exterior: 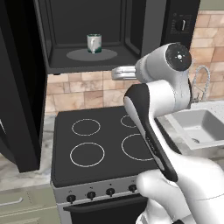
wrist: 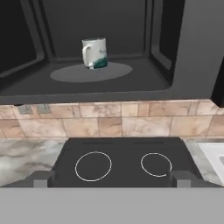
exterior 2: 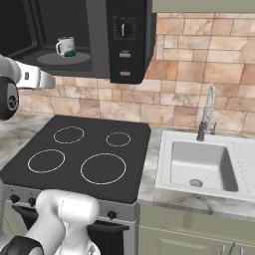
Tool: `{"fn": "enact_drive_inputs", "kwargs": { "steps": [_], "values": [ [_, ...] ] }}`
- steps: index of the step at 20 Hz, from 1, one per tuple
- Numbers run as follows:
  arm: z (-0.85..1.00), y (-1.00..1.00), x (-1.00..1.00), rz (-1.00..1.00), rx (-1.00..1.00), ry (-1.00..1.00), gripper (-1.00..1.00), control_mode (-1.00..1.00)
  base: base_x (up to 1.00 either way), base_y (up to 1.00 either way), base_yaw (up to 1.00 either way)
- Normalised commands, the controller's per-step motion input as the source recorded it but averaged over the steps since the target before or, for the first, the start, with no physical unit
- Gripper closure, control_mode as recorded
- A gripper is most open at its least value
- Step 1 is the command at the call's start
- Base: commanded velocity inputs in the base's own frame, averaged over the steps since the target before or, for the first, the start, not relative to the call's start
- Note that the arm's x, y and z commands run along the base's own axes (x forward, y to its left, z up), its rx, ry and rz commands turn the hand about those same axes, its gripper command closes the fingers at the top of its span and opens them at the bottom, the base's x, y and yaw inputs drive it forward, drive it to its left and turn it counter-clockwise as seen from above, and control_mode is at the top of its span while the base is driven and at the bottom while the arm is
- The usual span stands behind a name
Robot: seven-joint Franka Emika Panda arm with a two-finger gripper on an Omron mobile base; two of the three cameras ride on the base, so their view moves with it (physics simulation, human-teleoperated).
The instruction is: Pick the cup of tea, navigate to the dining table, and place it on the saucer.
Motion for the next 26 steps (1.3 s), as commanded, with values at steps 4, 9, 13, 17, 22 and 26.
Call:
{"fn": "enact_drive_inputs", "kwargs": {
  "steps": [4,9,13,17,22,26],
  "values": [
    [0.73,0.43,0.12,0.00,0.10,0.00,-1.00,-1.00,0.00,0.00,0.00],
    [0.41,0.30,0.10,0.00,0.12,0.02,-1.00,-1.00,0.00,0.00,0.00],
    [0.02,0.02,0.31,0.00,0.07,0.02,-1.00,-1.00,0.00,0.00,0.00],
    [-0.19,0.01,0.31,0.01,0.00,-0.01,-1.00,-1.00,0.00,0.00,0.00],
    [-0.45,0.01,0.38,0.00,0.00,-0.06,-1.00,-1.00,0.00,0.00,0.00],
    [-0.03,0.00,0.76,0.00,0.00,0.00,-1.00,-1.00,0.00,0.00,0.00]
  ]
}}
